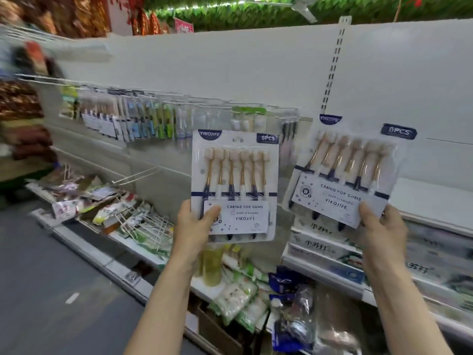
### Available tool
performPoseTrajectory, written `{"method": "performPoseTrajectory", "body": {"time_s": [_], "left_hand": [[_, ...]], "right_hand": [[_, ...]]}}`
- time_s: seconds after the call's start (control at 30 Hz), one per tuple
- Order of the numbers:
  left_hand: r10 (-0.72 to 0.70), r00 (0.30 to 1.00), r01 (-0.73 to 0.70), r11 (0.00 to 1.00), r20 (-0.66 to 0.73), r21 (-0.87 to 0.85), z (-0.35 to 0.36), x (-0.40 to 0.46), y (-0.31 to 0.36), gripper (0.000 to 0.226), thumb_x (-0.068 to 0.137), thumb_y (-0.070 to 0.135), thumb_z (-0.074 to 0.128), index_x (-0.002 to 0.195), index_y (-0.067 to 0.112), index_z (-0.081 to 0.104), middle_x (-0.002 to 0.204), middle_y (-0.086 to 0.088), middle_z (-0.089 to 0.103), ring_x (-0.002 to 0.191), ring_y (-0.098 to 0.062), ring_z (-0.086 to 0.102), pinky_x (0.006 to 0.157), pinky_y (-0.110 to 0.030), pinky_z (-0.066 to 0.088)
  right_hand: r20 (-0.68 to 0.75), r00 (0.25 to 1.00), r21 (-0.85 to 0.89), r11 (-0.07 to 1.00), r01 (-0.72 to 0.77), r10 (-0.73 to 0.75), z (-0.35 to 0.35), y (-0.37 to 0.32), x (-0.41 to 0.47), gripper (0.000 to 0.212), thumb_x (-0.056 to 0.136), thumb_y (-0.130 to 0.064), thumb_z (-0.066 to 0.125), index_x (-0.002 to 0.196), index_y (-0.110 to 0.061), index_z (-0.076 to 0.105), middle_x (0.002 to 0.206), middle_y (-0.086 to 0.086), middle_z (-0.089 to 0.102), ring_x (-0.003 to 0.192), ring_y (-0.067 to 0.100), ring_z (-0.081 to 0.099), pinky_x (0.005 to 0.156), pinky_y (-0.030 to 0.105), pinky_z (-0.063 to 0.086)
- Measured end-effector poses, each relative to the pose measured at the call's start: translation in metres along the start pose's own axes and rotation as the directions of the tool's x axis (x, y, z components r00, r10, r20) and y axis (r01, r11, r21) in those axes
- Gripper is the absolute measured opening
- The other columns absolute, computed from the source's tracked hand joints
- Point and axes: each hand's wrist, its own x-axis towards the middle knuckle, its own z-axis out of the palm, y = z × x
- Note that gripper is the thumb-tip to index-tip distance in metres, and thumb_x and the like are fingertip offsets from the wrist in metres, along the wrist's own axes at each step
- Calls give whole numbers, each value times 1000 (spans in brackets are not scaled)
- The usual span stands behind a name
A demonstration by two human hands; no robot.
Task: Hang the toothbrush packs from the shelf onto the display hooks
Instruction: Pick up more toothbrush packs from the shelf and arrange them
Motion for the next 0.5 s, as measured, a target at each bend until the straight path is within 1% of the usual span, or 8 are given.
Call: {"method": "performPoseTrajectory", "body": {"time_s": [0.03,0.1,0.17,0.2,0.3,0.4,0.43,0.5], "left_hand": [[-3,1000,3,1000,-6,-11,-25,5,-2,20,90,17,70,108,16,60,98,1,73,89,-14,70,69,-25,54],[5,1000,-5,1000,-16,-26,-74,16,-6,21,91,16,69,111,14,61,101,1,74,89,-11,71,68,-21,55],[12,999,-14,999,-39,-42,-119,25,-9,26,92,14,67,117,10,61,105,-2,74,94,-13,71,70,-20,55],[20,998,-22,999,-54,-45,-140,30,-9,28,93,14,67,119,9,60,107,-3,74,97,-14,71,72,-20,55],[52,991,-57,998,-122,-33,-198,42,-11,27,93,12,67,118,7,60,104,-1,74,90,-7,71,68,-15,54],[77,976,-81,997,-205,-8,-251,59,-11,22,92,12,67,114,12,61,101,0,74,90,-10,70,68,-14,54],[85,969,-89,996,-232,-3,-268,67,-13,22,92,12,67,113,13,62,101,1,74,90,-10,70,69,-14,54],[89,954,-91,996,-286,7,-300,84,-19,23,92,11,67,114,12,61,101,2,74,88,-6,71,69,-14,54]], "right_hand": [[26,1000,4,1000,-4,4,23,5,-13,24,98,-21,63,121,-17,61,113,0,72,106,20,69,99,54,53],[81,997,13,1000,-14,13,67,19,-37,29,97,-20,64,124,-12,61,114,4,72,106,23,70,97,55,54],[146,989,-1,1000,-23,23,109,34,-59,32,95,-25,67,125,-12,61,116,6,72,105,26,70,93,60,55],[182,983,-15,1000,-23,26,129,40,-68,32,95,-26,67,123,-13,62,116,7,72,105,26,70,92,60,55],[264,964,-57,998,-12,26,187,57,-91,32,95,-25,67,124,-11,63,115,7,72,105,27,69,93,51,56],[333,943,-7,1000,-23,24,254,73,-108,32,95,-20,66,125,-8,63,116,8,72,108,27,68,96,48,55],[364,931,7,999,-38,33,278,79,-112,31,96,-17,65,125,-7,63,116,9,72,106,25,69,96,46,55],[435,899,33,998,-59,39,327,91,-120,29,97,-13,62,126,-4,63,114,10,72,101,22,70,90,37,58]]}}
